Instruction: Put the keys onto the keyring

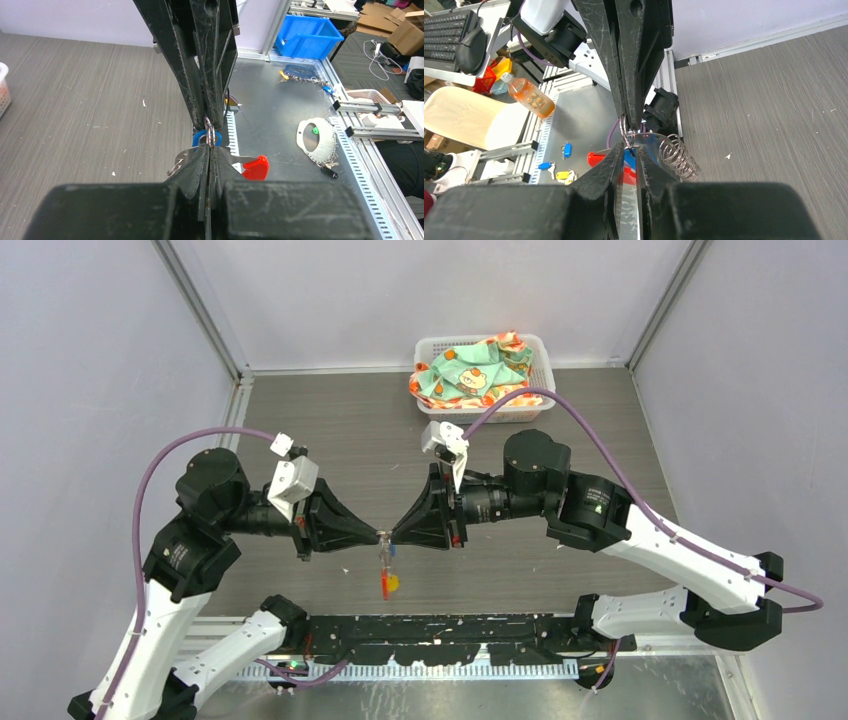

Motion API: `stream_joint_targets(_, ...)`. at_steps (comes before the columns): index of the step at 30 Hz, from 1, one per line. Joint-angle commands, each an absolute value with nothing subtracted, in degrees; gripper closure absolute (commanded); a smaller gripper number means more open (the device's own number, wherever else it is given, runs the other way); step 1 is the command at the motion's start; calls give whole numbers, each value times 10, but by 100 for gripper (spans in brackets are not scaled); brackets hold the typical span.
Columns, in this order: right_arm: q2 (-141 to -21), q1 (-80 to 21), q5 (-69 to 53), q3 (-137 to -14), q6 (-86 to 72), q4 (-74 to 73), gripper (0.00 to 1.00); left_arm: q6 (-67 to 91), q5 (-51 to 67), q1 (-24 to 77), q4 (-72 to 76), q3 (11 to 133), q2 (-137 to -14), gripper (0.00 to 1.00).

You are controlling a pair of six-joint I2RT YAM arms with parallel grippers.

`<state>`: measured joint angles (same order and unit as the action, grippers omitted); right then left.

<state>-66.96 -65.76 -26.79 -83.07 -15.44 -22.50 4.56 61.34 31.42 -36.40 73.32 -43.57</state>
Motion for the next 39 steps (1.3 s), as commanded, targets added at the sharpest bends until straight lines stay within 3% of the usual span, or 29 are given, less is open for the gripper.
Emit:
stream_joint_targets(1, -663, -655, -281, -829, -164, -190, 83, 57, 608, 314, -330, 745, -431, 100)
stream_joint_targets(5, -661, -653, -278, -831, -163, -192, 94, 55, 603, 314, -331, 744, -430, 100)
stream_joint_targets(10, -651, -653, -271, -826, -165, -207, 96, 41, 591, 314, -334, 738, -423, 100)
stream_joint_targets(39, -673, -650, -288, -807, -210, -210, 89, 55, 603, 314, -266, 737, -425, 100)
